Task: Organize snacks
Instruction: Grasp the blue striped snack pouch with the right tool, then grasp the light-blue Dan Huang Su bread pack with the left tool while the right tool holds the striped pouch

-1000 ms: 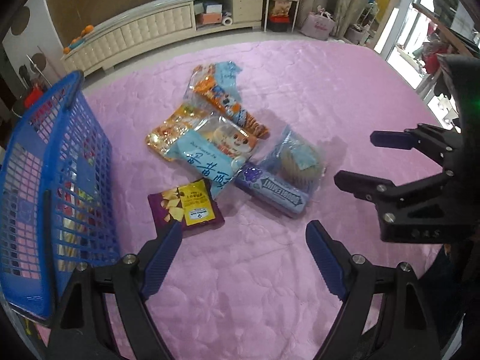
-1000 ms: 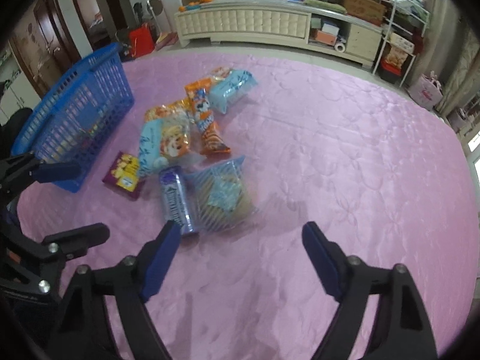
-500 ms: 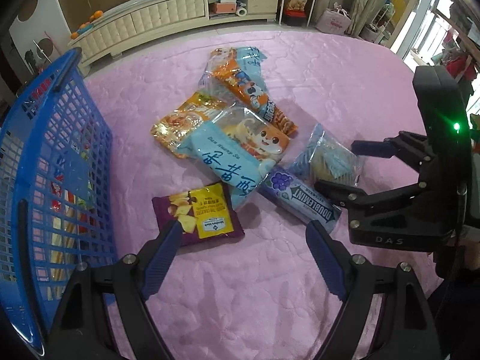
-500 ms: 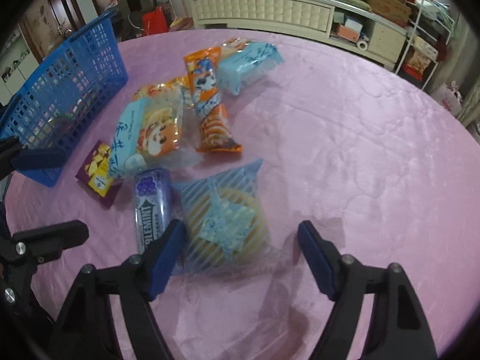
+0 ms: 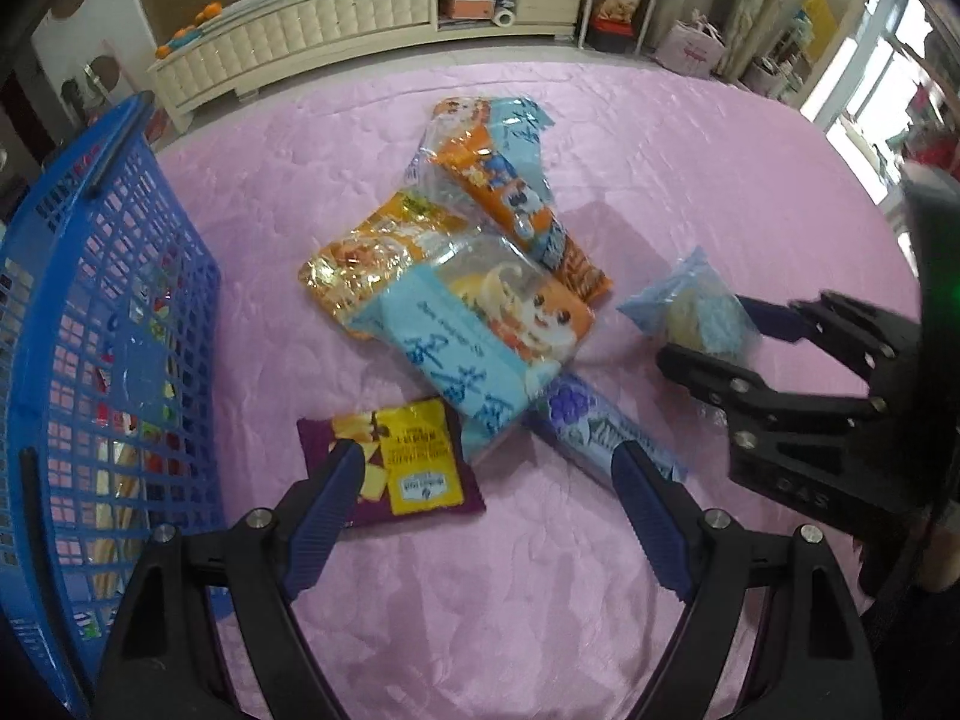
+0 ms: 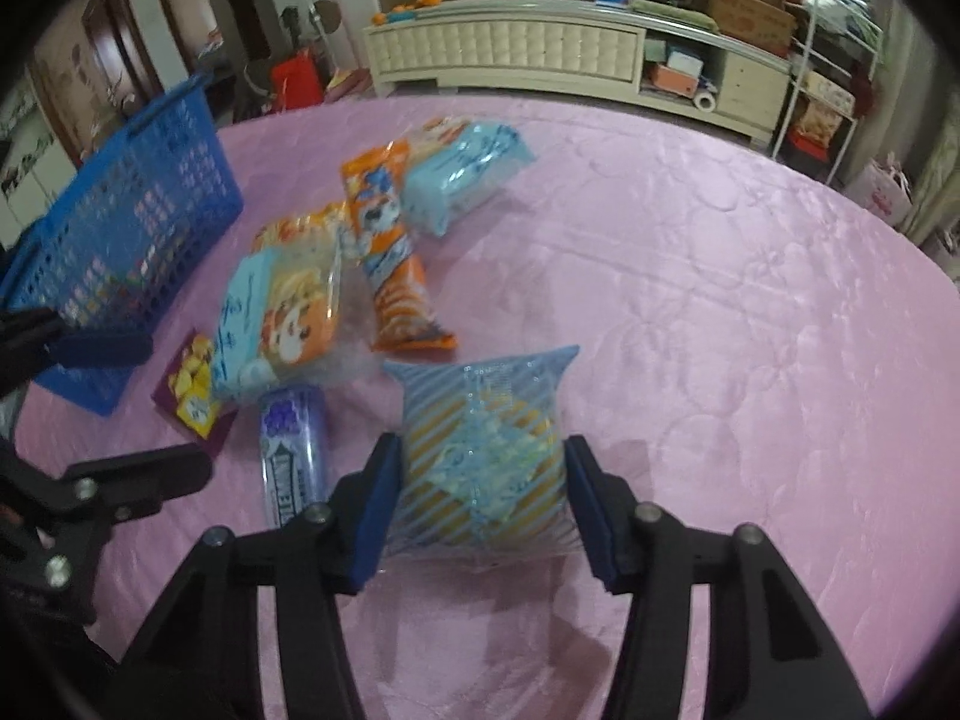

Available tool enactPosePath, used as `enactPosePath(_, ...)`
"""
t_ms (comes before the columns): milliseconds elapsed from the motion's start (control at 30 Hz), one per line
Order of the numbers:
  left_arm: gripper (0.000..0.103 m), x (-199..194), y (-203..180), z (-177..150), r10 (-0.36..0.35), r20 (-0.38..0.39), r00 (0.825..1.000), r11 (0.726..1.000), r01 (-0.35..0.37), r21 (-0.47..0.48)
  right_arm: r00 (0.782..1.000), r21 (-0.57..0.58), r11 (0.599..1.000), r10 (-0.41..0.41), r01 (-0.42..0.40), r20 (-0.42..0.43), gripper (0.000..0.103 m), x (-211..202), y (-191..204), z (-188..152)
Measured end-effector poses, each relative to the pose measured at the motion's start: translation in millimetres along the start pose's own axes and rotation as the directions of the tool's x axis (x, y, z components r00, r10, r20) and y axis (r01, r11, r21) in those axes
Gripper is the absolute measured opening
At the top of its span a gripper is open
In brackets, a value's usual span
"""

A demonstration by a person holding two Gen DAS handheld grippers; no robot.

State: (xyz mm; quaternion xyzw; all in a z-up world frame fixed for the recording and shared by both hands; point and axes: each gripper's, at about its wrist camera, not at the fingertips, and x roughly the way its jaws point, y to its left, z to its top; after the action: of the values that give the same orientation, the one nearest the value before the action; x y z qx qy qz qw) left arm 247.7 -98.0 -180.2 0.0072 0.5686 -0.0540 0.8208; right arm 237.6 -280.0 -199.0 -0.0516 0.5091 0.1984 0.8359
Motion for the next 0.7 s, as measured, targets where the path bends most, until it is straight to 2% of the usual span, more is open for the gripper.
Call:
enactPosePath(267,0.083,26,20,27,-0.077,-0.048,0.996,0.982,0.067,-0.177,1.0,0.054,0.998,-0.01,0.009,0.018,0.059,-5,-16,12)
enactPosePath(533,0.083,45,21,49,-0.11,-0.072,0.991,0.973,0.092,-0.21,1.0,0.082,0.997,-0.002,0.0,0.016,0.059,-4,-20,15)
enactPosePath(700,0.083,49,16,60,-0.103,-0.082,0.991,0.969,0.081,-0.235,1.0,0.099,0.995,-0.004,0.004,-0.001,0.059,1,-24,15)
